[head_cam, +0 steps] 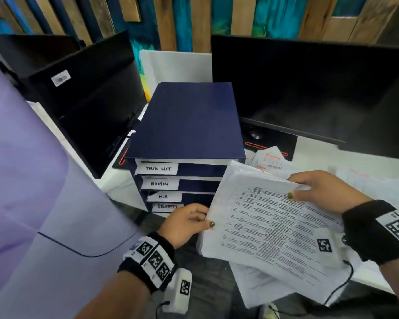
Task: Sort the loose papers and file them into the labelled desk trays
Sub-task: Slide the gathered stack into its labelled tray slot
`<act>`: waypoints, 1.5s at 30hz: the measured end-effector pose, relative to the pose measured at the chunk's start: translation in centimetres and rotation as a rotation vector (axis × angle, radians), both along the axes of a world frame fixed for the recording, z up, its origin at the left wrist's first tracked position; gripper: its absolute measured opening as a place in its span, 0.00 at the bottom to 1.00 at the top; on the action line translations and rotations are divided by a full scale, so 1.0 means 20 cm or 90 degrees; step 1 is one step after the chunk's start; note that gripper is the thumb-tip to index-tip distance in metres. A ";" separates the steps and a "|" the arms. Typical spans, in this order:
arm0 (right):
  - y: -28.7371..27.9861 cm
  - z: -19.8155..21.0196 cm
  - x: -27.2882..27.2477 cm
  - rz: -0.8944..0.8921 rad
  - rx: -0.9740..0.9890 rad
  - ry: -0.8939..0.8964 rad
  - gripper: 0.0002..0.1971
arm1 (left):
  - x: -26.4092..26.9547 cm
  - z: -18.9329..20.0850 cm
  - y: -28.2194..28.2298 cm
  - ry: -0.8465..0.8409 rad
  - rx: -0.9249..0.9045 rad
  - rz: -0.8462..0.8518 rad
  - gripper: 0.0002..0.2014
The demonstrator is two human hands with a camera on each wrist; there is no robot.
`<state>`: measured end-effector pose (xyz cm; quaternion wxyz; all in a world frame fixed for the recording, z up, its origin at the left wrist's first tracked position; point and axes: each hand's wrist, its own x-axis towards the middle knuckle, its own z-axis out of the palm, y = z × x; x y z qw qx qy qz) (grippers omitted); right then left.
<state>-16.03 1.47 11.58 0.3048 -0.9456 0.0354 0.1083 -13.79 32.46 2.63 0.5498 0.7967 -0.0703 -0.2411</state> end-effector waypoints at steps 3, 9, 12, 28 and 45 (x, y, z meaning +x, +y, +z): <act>-0.04 0.01 -0.05 -0.065 -0.028 -0.006 0.07 | -0.03 -0.08 0.02 0.011 0.008 -0.008 0.09; -0.19 0.10 -0.16 -0.226 -0.027 -0.087 0.04 | -0.03 -0.23 0.00 0.084 0.055 0.003 0.09; -0.23 0.14 -0.18 -0.269 -0.035 -0.100 0.02 | -0.02 -0.34 -0.02 0.092 0.111 -0.024 0.12; -0.64 0.13 -0.35 -0.536 0.124 -0.229 0.06 | -0.02 -0.42 -0.39 0.227 -0.060 0.079 0.13; -1.13 0.07 -0.47 -0.604 0.175 -0.193 0.05 | -0.01 -0.30 -0.79 0.127 -0.358 0.452 0.17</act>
